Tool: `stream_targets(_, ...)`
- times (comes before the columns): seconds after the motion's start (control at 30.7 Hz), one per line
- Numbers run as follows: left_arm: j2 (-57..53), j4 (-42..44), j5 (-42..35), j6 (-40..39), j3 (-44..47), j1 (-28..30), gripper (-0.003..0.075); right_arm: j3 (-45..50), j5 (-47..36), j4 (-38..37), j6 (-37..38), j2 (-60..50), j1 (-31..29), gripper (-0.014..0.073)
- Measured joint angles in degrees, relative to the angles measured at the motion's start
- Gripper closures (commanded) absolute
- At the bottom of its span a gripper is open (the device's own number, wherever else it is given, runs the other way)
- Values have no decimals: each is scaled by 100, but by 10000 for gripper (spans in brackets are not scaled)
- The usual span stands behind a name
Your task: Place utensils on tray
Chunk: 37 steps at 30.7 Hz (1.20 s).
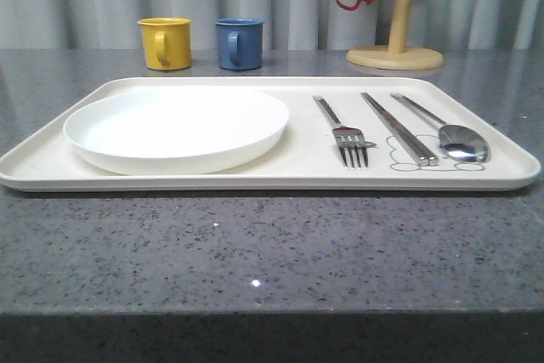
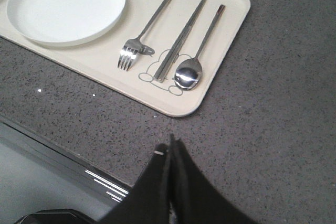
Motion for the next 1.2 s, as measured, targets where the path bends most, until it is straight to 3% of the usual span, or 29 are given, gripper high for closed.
stream_targets(0.23, 0, 0, 0, 0, 0, 0, 738, 78, -24, -14, 0, -44, 0, 663)
stream_targets(0.33, 0, 0, 0, 0, 0, 0, 738, 440, -340, -155, 0, -344, -278, 663)
stream_targets(0.62, 0, 0, 0, 0, 0, 0, 738, 3126, -3326, -287, 0, -2057, -1595, 663)
stream_targets(0.85, 0, 0, 0, 0, 0, 0, 738, 4948, -5133, -296, 0, -2867, -1751, 663)
stream_targets(1.2, 0, 0, 0, 0, 0, 0, 738, 5112, -5486, -296, 0, -2887, -1764, 663)
